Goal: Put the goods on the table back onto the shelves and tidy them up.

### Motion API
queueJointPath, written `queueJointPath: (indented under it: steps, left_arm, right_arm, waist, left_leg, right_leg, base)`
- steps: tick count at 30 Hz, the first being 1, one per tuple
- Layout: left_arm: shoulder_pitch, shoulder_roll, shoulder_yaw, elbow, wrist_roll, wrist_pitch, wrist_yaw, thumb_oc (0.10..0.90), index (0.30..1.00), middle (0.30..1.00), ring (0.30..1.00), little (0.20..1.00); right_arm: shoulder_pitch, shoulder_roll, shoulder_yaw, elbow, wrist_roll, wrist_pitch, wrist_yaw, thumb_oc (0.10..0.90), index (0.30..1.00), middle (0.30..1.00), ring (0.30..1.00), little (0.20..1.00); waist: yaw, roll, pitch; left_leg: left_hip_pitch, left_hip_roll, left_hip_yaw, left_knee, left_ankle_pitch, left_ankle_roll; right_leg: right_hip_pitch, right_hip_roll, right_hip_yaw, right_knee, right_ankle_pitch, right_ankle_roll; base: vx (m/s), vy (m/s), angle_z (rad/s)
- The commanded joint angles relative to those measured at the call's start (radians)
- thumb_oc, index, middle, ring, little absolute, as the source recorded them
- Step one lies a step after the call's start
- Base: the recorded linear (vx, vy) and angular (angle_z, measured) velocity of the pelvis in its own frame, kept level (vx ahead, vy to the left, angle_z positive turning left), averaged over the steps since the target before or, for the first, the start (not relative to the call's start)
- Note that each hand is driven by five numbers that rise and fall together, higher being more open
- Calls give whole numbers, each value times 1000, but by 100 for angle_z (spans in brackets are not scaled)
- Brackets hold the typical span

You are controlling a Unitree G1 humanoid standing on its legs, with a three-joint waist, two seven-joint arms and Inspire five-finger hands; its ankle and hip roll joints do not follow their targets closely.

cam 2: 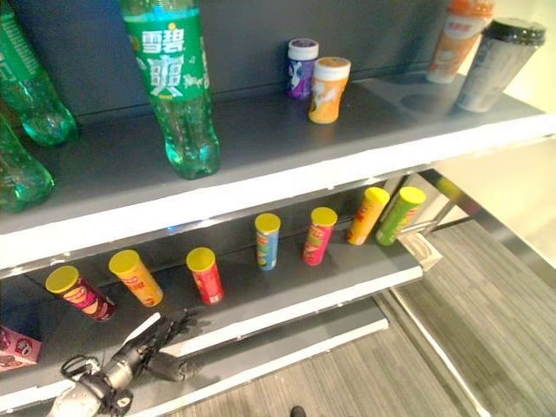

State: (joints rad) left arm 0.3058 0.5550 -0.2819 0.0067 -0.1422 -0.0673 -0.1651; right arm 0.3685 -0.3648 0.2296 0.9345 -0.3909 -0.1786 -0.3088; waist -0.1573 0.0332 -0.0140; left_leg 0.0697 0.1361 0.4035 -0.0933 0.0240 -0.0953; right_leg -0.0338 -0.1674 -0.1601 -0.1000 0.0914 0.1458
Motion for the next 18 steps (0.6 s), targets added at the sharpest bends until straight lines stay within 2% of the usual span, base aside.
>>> queueJointPath:
  steps: [1, 5, 10, 18]
  left_arm:
    - [-97, -25, 53, -39, 33, -110, 71, 800, 900, 900, 900, 900]
    - [-145, -51, 24, 25, 50, -113, 102, 800, 900, 900, 900, 900]
    - [-248, -98, -43, 186, 103, -118, 167, 800, 900, 900, 900, 900]
    - [-355, -147, -82, 383, 175, -119, 289, 800, 900, 900, 900, 900]
  right_arm:
    - [1, -19, 21, -14, 0, -15, -24, 800, 900, 900, 900, 900]
    - [-1, -18, 26, -9, 3, -14, -31, 800, 900, 900, 900, 900]
    - [-8, -16, 35, -28, 18, -11, -48, 800, 900, 900, 900, 900]
    - [-2, -21, 60, -57, 29, -13, -75, 800, 900, 900, 900, 900]
  waist:
    - [-15, -3, 5]
    - [-21, -2, 4]
    - [-39, 2, 3]
    - [-62, 8, 6]
  left_leg:
    - [32, 96, -36, 6, -21, -73]
    - [35, 103, -33, 6, -18, -78]
    - [40, 114, -23, 6, -6, -87]
    - [54, 135, -5, 6, 13, -104]
  right_leg:
    - [10, -5, 11, 13, -4, 34]
    - [11, 1, 13, 13, -8, 31]
    - [11, 15, 24, 13, -13, 26]
    - [12, 41, 38, 13, -26, 15]
  base:
    - [28, -30, -2]
    - [23, -32, -2]
    - [39, -53, -12]
    - [54, -62, -9]
